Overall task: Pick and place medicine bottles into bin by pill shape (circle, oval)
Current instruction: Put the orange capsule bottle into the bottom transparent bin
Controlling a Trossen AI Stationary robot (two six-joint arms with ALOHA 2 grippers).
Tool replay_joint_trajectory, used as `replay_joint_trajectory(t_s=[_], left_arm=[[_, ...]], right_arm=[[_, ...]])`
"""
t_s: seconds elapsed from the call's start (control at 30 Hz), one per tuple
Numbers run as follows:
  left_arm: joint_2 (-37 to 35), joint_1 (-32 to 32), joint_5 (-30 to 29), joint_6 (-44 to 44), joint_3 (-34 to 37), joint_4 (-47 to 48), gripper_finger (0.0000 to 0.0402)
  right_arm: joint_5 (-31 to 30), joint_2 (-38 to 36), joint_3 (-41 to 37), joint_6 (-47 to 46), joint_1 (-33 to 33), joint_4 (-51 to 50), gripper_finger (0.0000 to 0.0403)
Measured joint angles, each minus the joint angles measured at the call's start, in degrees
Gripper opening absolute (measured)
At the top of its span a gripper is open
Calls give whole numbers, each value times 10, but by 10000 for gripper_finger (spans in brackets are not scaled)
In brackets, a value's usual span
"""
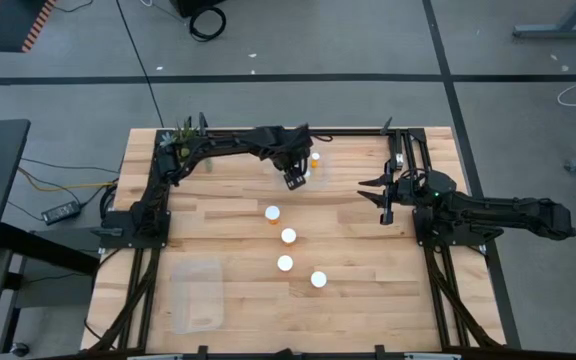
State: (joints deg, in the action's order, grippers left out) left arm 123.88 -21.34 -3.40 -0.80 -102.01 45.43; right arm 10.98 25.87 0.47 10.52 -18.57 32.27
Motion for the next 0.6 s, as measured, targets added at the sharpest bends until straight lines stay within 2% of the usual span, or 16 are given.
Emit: replay_joint_trajectory(t_s=[0.1,0.33,0.6], left_arm=[[0,3,-3,1,-15,22,229],[0,26,-54,55,-65,69,222],[0,103,-52,90,-102,153,205]], right_arm=[[0,0,0,0,0,0,115],[0,0,0,0,0,0,115],[0,0,0,0,0,0,115]])
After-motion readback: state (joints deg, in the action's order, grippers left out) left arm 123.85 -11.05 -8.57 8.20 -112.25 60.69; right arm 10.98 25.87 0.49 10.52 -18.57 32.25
